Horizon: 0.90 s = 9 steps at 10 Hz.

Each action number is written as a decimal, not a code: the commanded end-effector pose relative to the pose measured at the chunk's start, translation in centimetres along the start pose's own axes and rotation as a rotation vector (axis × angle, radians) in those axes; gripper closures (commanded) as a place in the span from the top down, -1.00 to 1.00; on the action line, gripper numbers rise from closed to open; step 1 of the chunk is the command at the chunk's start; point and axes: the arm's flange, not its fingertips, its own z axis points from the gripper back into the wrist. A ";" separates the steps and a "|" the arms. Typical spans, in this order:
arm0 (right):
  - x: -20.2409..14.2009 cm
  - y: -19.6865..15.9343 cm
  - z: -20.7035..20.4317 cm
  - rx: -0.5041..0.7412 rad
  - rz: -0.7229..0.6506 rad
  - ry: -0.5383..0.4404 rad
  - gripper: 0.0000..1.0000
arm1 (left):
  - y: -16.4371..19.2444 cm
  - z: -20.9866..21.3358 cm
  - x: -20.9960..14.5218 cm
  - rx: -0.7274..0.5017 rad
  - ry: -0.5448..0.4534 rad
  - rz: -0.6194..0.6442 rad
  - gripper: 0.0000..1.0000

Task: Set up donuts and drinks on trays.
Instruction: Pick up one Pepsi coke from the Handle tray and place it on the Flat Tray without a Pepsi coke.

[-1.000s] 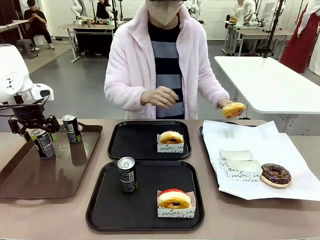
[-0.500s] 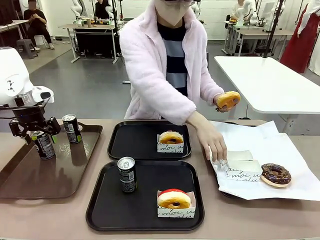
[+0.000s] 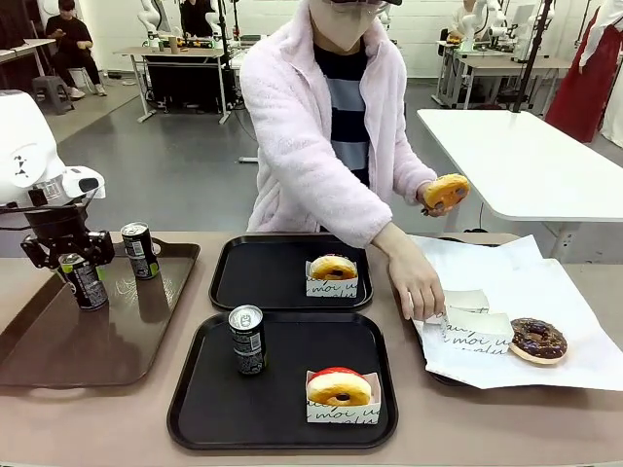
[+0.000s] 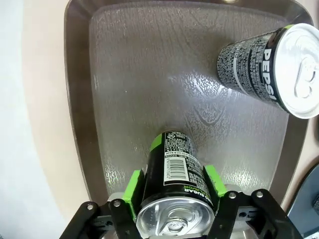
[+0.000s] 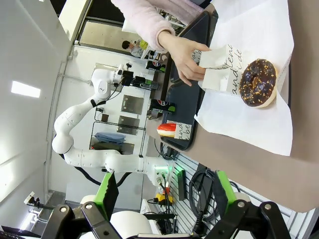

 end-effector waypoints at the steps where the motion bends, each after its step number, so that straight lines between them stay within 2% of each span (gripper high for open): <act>1: -0.1 0.1 0.1 0.013 0.016 -0.004 1.00 | 0.0 -0.1 -0.1 -0.021 0.004 0.004 -1.00; 2: -0.1 0.1 0.1 0.013 0.016 -0.004 1.00 | 0.0 0.4 -0.3 -0.019 0.023 0.009 -1.00; 3: -0.1 0.1 0.1 0.013 0.016 -0.004 1.00 | -0.5 2.2 -0.8 -0.023 0.062 -0.012 -0.89; 4: -0.1 0.1 0.1 0.013 0.016 -0.004 1.00 | -1.3 5.3 -1.7 -0.024 0.084 -0.040 0.11; 7: -0.1 0.1 0.1 0.013 0.016 -0.004 1.00 | -3.7 14.4 -5.9 0.015 0.091 -0.040 0.11; 9: -0.1 0.1 0.1 0.013 0.016 -0.004 1.00 | -4.1 16.7 -7.4 -0.004 0.074 -0.043 0.11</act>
